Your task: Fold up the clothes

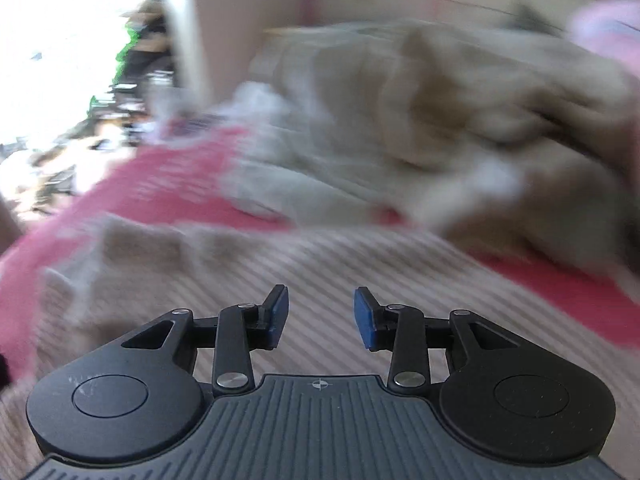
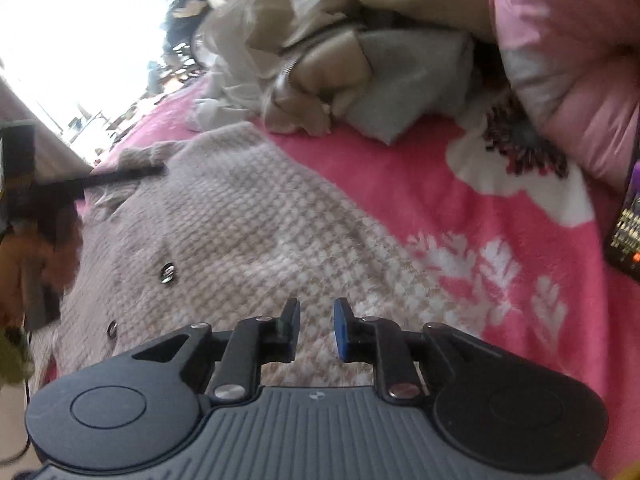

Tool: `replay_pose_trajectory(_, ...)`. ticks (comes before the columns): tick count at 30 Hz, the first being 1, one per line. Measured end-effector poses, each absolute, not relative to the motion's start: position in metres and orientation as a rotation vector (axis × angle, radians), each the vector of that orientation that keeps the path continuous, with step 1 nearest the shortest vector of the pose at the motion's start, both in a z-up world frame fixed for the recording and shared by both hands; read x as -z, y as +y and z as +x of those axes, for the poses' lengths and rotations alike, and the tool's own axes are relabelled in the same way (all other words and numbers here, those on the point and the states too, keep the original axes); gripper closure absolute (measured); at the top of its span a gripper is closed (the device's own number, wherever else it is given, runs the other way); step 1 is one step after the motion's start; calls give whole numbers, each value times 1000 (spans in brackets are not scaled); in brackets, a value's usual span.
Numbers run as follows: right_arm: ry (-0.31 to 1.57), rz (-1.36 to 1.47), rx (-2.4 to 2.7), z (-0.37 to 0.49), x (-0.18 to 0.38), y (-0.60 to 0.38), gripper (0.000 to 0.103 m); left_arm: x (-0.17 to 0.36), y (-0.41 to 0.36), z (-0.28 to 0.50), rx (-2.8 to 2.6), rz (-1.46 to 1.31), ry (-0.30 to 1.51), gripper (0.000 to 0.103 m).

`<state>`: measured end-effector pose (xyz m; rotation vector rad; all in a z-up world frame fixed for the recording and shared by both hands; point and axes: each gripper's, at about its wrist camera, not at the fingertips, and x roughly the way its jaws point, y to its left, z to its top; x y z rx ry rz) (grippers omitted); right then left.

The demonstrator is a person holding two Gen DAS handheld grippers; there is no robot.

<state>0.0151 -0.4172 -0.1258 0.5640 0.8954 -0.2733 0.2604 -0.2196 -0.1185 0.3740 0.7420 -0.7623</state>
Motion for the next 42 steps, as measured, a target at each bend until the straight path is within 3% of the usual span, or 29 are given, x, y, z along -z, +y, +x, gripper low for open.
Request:
replay_pose_trajectory(5, 878, 536, 298, -5, 115, -418, 81, 131, -230, 154, 1018, 372, 841, 67)
replay_pose_trajectory(9, 854, 521, 293, -4, 114, -421, 81, 150, -244, 96, 1068, 478, 819, 67)
replay_pose_trajectory(15, 908, 440, 253, 12, 127, -411, 81, 166, -257, 70, 991, 590, 762, 66)
replay_pose_trajectory(20, 837, 414, 165, 14, 105, -390, 81, 136, -221, 81, 863, 455, 785, 65)
replay_pose_trajectory(31, 847, 376, -133, 56, 94, -288, 81, 89, -4, 148, 313, -121, 972, 63)
replay_pose_trajectory(37, 906, 321, -340, 89, 99, -207, 81, 72, 155, 158, -5, -544, 904, 60)
replay_pose_trajectory(42, 987, 279, -443, 117, 124, -149, 81, 95, 288, 134, -305, -853, 875, 59)
